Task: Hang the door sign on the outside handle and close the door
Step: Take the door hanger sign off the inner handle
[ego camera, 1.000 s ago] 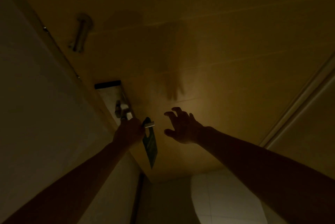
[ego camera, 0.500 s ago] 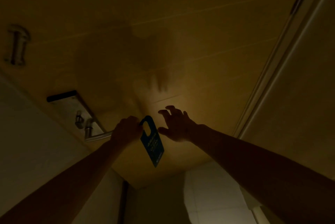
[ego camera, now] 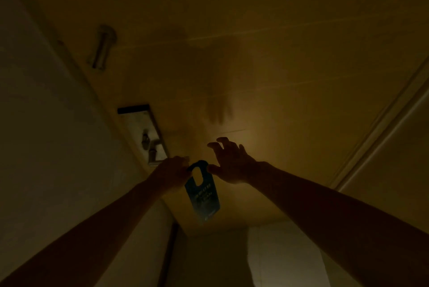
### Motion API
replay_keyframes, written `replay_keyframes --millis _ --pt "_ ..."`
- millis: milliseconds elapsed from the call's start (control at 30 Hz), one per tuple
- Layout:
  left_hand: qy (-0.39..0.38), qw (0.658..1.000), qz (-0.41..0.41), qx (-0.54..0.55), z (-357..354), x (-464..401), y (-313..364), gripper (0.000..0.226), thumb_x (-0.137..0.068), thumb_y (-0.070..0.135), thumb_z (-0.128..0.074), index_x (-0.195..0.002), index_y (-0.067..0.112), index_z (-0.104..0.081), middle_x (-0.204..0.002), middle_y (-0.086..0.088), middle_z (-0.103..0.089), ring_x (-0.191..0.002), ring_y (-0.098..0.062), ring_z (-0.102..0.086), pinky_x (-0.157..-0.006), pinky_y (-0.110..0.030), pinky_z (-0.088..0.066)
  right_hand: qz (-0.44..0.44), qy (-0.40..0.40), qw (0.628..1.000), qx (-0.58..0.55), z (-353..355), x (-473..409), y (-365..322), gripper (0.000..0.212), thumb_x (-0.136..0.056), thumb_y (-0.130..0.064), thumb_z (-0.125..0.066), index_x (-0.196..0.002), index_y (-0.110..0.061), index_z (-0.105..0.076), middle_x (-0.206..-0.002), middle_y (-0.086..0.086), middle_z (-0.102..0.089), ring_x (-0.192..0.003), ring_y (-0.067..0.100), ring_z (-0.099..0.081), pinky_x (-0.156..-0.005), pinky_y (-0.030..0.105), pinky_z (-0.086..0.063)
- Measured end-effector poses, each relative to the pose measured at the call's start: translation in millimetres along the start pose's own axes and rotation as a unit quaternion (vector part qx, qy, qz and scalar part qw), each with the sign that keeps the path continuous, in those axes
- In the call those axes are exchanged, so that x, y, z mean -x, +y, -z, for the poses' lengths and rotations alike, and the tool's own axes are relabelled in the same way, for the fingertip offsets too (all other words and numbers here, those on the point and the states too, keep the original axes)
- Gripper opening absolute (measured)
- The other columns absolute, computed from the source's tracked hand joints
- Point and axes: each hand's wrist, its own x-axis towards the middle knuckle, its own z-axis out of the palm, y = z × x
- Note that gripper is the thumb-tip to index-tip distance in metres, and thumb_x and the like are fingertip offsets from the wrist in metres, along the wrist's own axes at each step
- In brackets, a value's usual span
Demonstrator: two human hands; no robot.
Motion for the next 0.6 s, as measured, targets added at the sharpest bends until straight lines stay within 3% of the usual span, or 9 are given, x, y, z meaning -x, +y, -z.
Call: replay_keyframes --millis 100,233,300,367,467,533,600 --pt "-0.006 0.999 0.036 0.007 3.1 17.9 -41.6 0.031 -0.101 0.026 -0.046 -0.082 0.004 -0.056 -0.081 -0.009 -0.054 -0.08 -0.03 -0.065 -0.079 -0.043 -0.054 0.036 -0.009 0.999 0.014 -10.9 -19.6 -31.3 0.075 -0.099 -0.051 -0.048 -0.157 -0.02 -0.013 -0.164 0.014 -0.008 -0.146 0.037 -0.02 -0.117 0.059 -0.016" --pt "-0.008 0.993 0.114 0.03 3.5 39.8 -94.1 0.036 -0.102 0.03 -0.044 -0.103 -0.001 -0.062 -0.098 -0.013 -0.058 -0.093 -0.028 -0.064 -0.079 -0.037 -0.05 0.077 -0.025 0.996 0.038 -27.2 -41.7 -65.8 0.074 -0.099 -0.05 -0.047 -0.157 -0.017 -0.015 -0.163 0.015 -0.01 -0.145 0.036 -0.023 -0.117 0.055 -0.017" --pt "0.003 0.987 0.147 0.057 3.1 50.0 -120.9 0.035 -0.1 0.029 -0.045 -0.105 -0.001 -0.063 -0.1 -0.013 -0.062 -0.096 -0.029 -0.066 -0.081 -0.038 -0.053 0.095 -0.041 0.993 0.053 -35.7 -54.2 -83.2 0.075 -0.099 -0.05 -0.047 -0.157 -0.015 -0.014 -0.163 0.016 -0.01 -0.146 0.036 -0.021 -0.119 0.053 -0.015" --pt "0.014 0.982 0.168 0.08 0.7 56.5 -144.0 0.033 -0.099 0.029 -0.048 -0.103 0.0 -0.064 -0.101 -0.013 -0.066 -0.094 -0.028 -0.068 -0.08 -0.037 -0.055 0.101 -0.051 0.991 0.066 -42.9 -64.0 -95.9 0.077 -0.1 -0.05 -0.047 -0.157 -0.013 -0.012 -0.164 0.016 -0.011 -0.148 0.034 -0.018 -0.12 0.051 -0.012" --pt "0.022 0.978 0.187 0.084 -5.4 62.6 -174.0 0.031 -0.098 0.033 -0.05 -0.091 0.004 -0.063 -0.087 -0.008 -0.063 -0.081 -0.023 -0.067 -0.068 -0.032 -0.053 0.089 -0.059 0.991 0.081 -52.7 -77.2 -112.3 0.079 -0.1 -0.051 -0.044 -0.157 -0.01 -0.01 -0.162 0.016 -0.021 -0.148 0.031 -0.02 -0.121 0.048 -0.006" --pt "0.015 0.98 0.19 0.048 -10.1 65.1 -188.3 0.03 -0.097 0.034 -0.049 -0.078 0.011 -0.055 -0.082 -0.003 -0.058 -0.07 -0.016 -0.059 -0.062 -0.029 -0.048 0.075 -0.044 0.992 0.095 -58.5 -84.5 -123.8 0.075 -0.098 -0.053 -0.046 -0.154 -0.009 -0.02 -0.151 0.016 -0.039 -0.137 0.033 -0.038 -0.119 0.048 -0.017" --pt "0.031 0.979 0.198 0.018 -14.3 66.5 -199.0 0.027 -0.094 0.033 -0.051 -0.072 0.017 -0.051 -0.083 -0.003 -0.057 -0.071 -0.016 -0.055 -0.066 -0.03 -0.046 0.052 -0.023 0.992 0.112 -63.4 -88.3 -133.1 0.071 -0.095 -0.054 -0.049 -0.148 -0.01 -0.032 -0.134 0.013 -0.05 -0.12 0.032 -0.05 -0.111 0.045 -0.031"
